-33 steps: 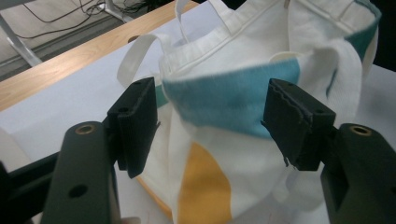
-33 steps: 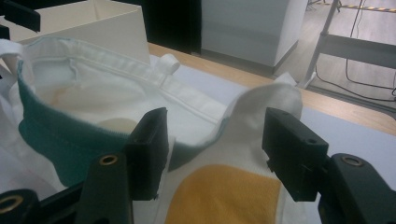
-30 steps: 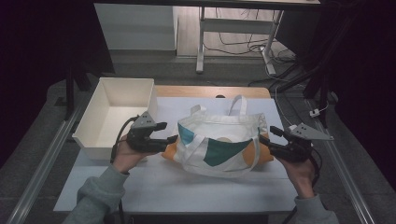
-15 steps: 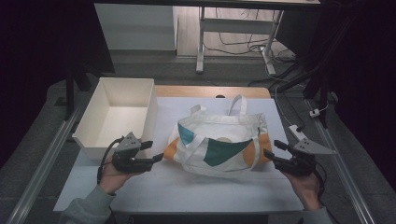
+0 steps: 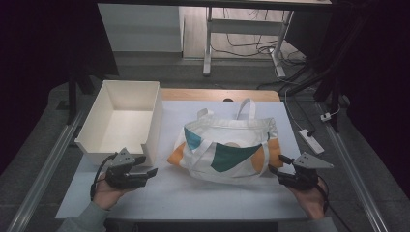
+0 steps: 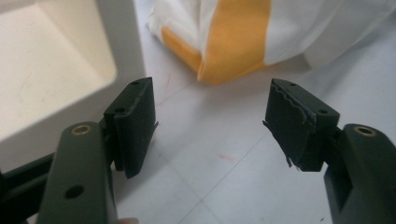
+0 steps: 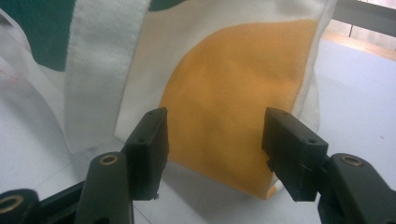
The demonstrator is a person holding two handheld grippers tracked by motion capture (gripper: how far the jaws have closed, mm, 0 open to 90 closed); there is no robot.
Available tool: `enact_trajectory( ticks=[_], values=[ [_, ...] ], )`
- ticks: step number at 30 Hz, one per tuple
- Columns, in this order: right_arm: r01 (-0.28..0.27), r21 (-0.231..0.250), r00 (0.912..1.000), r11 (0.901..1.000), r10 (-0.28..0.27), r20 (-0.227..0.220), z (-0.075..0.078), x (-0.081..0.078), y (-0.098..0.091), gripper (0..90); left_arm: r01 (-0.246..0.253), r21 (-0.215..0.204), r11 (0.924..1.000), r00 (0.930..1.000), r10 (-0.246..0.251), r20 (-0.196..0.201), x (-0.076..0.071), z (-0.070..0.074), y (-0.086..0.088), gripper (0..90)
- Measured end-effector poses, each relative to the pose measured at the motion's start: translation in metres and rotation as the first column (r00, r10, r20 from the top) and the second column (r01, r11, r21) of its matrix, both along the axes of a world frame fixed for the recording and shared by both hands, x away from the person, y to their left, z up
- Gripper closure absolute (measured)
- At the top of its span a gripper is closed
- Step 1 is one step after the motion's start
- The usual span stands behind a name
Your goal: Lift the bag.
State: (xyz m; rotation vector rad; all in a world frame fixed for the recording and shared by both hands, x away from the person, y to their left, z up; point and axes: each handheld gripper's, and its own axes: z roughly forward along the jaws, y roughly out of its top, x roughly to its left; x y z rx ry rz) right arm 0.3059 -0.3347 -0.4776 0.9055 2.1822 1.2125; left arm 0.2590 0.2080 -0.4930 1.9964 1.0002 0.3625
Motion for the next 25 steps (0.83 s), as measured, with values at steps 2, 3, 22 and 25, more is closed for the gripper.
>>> enact_trajectory(
  ticks=[2,3,22,25],
  values=[
    [0.0,0.0,1.0,1.0,0.0,-0.002,-0.0016,-0.0005,-0.001,41.3,-0.011,0.004,0.9999,0.9999,0.011,-0.004,-0.0004,-0.0022,0.002,32.9],
    [0.002,0.002,1.0,1.0,-0.002,-0.005,-0.0022,-0.0012,-0.0015,41.3,-0.012,0.002,0.9999,0.9999,0.012,-0.005,-0.0005,-0.003,0.0028,32.9],
    [-0.005,-0.021,0.9999,0.9998,0.005,0.009,-0.006,-0.0087,-0.0032,41.1,-0.019,-0.004,0.9998,0.9998,0.019,-0.01,0.0012,-0.0056,0.0054,32.5],
    [-0.007,-0.026,0.9999,0.9996,0.007,0.014,-0.006,-0.0088,-0.0028,41.1,-0.018,-0.005,0.9998,0.9998,0.017,-0.011,0.0012,-0.0055,0.0052,32.5]
  ],
)
